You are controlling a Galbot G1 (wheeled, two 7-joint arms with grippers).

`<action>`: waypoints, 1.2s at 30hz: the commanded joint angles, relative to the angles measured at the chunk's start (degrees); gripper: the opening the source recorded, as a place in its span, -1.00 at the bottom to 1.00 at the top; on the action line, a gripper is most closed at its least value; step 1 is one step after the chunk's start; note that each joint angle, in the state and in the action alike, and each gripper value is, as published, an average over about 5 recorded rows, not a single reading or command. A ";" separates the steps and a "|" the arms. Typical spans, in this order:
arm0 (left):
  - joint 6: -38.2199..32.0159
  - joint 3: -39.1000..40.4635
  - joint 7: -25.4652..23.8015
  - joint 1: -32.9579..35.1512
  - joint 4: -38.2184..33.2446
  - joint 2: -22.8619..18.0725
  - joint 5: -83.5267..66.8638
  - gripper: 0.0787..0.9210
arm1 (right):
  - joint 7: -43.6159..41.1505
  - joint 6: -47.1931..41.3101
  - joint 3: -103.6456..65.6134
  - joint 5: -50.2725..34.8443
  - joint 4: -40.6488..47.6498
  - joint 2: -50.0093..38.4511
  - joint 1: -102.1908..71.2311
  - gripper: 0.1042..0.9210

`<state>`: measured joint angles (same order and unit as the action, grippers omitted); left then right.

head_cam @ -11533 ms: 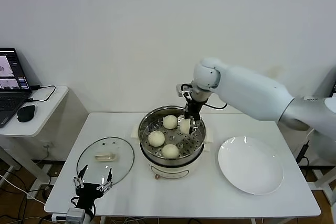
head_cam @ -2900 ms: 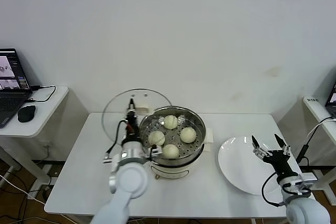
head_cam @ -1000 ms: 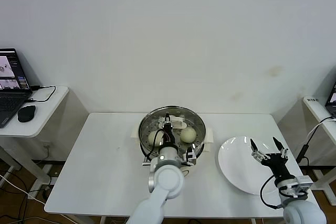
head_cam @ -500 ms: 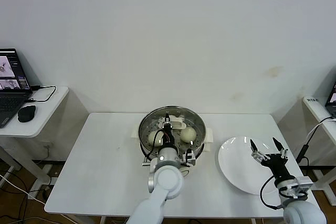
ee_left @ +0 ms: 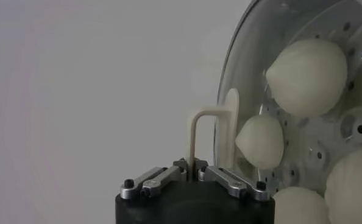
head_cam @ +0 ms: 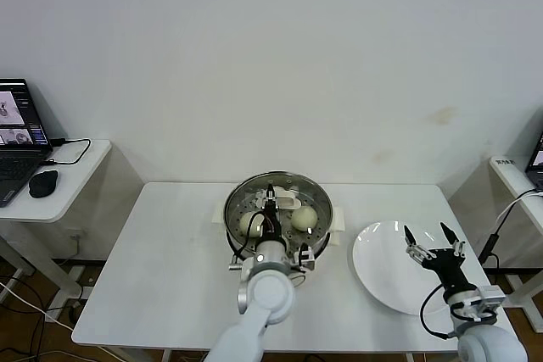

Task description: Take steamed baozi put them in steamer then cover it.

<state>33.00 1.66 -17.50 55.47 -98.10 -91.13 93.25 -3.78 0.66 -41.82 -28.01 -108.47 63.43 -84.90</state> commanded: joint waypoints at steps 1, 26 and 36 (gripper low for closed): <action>0.04 0.70 -0.78 0.58 -3.58 0.53 -0.10 -0.61 | -0.04 0.00 -0.04 -0.02 0.03 0.04 0.10 0.76; -2.28 -2.77 -1.69 13.36 -27.41 6.50 -9.79 0.76 | 0.83 -3.28 2.28 -2.01 -1.01 1.06 -0.72 0.76; -23.13 -29.73 15.39 26.47 -31.62 12.55 -61.08 0.77 | 2.72 -3.63 5.69 -1.38 -0.74 3.36 -3.26 0.76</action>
<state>27.61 -4.86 -15.68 68.81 -122.69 -83.58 77.29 -2.22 -2.00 -38.63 -29.18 -109.37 65.29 -86.63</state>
